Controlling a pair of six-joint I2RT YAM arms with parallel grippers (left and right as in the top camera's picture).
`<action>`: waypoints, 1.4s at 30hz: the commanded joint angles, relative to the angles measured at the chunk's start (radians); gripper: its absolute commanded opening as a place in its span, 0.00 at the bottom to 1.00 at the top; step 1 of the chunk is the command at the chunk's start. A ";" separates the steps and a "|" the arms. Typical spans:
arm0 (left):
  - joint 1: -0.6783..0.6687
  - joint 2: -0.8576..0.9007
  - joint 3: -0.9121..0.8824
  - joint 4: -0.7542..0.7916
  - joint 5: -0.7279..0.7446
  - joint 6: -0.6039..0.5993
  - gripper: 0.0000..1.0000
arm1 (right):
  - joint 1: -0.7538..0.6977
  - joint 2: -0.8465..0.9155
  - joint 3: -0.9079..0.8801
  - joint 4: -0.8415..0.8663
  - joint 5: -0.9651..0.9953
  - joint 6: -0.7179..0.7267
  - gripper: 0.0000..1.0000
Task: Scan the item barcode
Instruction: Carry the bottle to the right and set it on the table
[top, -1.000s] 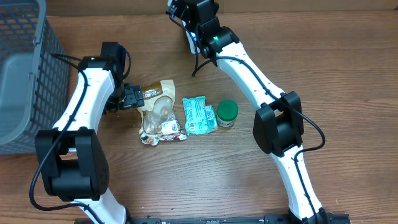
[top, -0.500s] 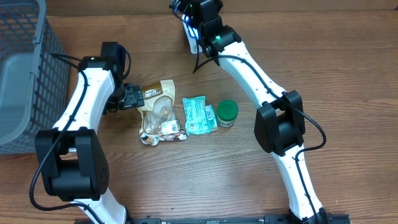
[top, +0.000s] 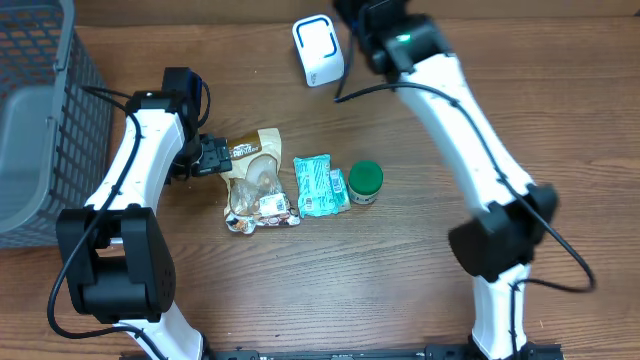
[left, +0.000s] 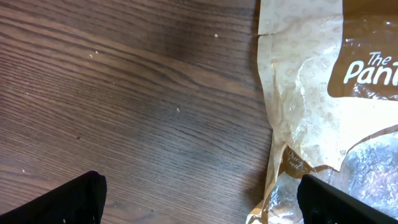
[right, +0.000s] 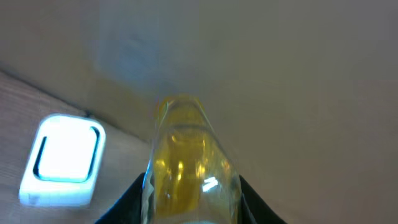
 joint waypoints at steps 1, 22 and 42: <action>0.003 0.007 0.015 0.001 -0.010 0.019 1.00 | -0.065 -0.050 0.012 -0.131 0.021 0.236 0.18; 0.003 0.007 0.014 0.001 -0.010 0.019 0.99 | -0.446 -0.049 0.003 -0.794 -0.178 0.608 0.23; 0.003 0.007 0.014 0.001 -0.010 0.019 1.00 | -0.695 -0.047 0.002 -0.922 -0.232 0.699 0.28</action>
